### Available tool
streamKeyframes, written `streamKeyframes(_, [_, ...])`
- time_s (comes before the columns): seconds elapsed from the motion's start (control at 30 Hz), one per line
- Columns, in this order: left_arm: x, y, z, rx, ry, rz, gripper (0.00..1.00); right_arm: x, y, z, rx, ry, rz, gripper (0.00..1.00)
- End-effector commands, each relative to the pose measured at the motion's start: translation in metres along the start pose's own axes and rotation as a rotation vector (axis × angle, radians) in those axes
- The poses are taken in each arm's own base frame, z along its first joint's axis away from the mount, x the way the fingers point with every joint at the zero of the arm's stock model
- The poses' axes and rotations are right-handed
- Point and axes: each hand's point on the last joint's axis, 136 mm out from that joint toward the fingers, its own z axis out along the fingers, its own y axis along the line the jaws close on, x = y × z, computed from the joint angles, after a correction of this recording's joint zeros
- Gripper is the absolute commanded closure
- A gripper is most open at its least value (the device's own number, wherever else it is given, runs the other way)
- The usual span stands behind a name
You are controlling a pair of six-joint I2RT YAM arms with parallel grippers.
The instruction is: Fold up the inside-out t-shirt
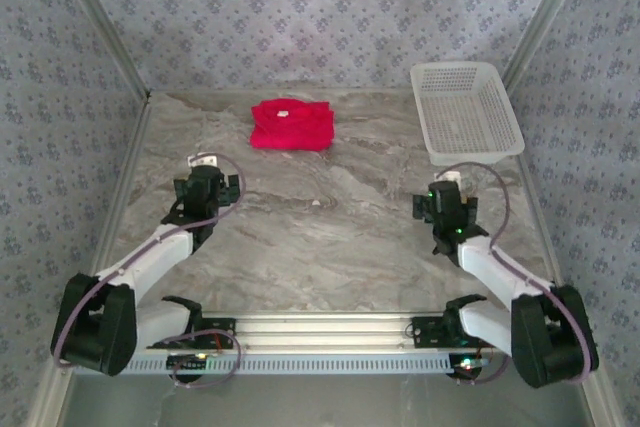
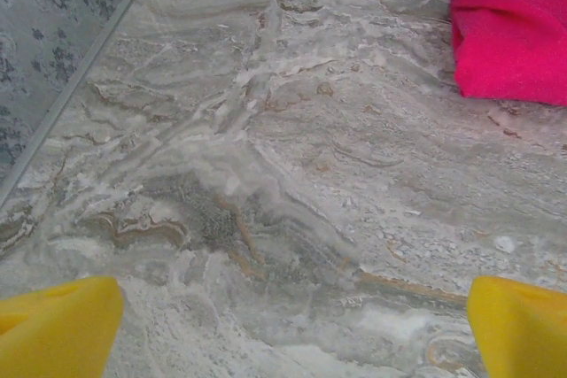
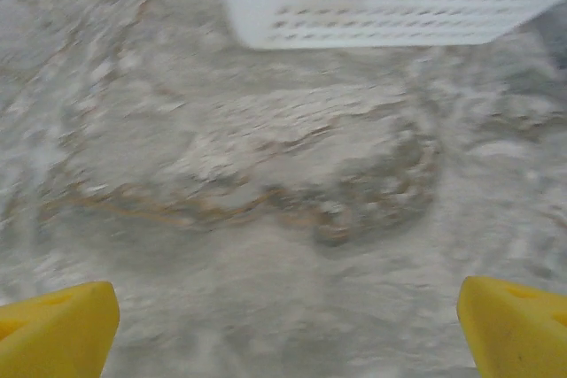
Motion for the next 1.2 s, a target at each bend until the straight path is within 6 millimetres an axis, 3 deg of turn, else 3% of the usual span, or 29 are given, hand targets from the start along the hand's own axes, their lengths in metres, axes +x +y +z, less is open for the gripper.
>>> streamKeyframes(0.0, [-0.022, 0.006, 0.000, -0.040, -0.102, 0.025, 0.00, -0.029, -0.027, -0.003, 0.077, -0.192, 0.112, 0.00])
streamKeyframes(0.07, [-0.024, 0.009, 0.001, -0.059, -0.124, 0.039, 0.00, -0.018, -0.035, 0.004, 0.087, -0.200, 0.154, 0.00])
streamKeyframes(0.13, [-0.021, 0.013, 0.005, -0.083, -0.125, 0.082, 0.00, -0.018, -0.038, 0.007, 0.089, -0.196, 0.162, 0.00])
streamKeyframes(0.37, [0.006, 0.035, 0.023, -0.103, -0.134, 0.007, 0.00, -0.034, -0.046, 0.024, 0.071, -0.262, 0.185, 0.00])
streamKeyframes(0.53, [0.003, 0.042, 0.036, -0.099, -0.179, -0.007, 0.00, -0.048, -0.027, 0.040, -0.058, -0.284, 0.144, 0.00])
streamKeyframes(0.7, [0.005, 0.044, 0.055, -0.013, -0.203, -0.059, 0.00, -0.035, -0.017, 0.070, -0.070, -0.282, 0.130, 0.00])
streamKeyframes(0.8, [0.015, 0.036, 0.069, 0.049, -0.194, -0.058, 0.00, -0.036, -0.004, 0.071, -0.107, -0.250, 0.078, 0.00])
streamKeyframes(1.17, [0.017, 0.045, 0.073, 0.009, -0.154, -0.086, 0.00, -0.038, -0.001, 0.073, -0.101, -0.241, 0.057, 0.00])
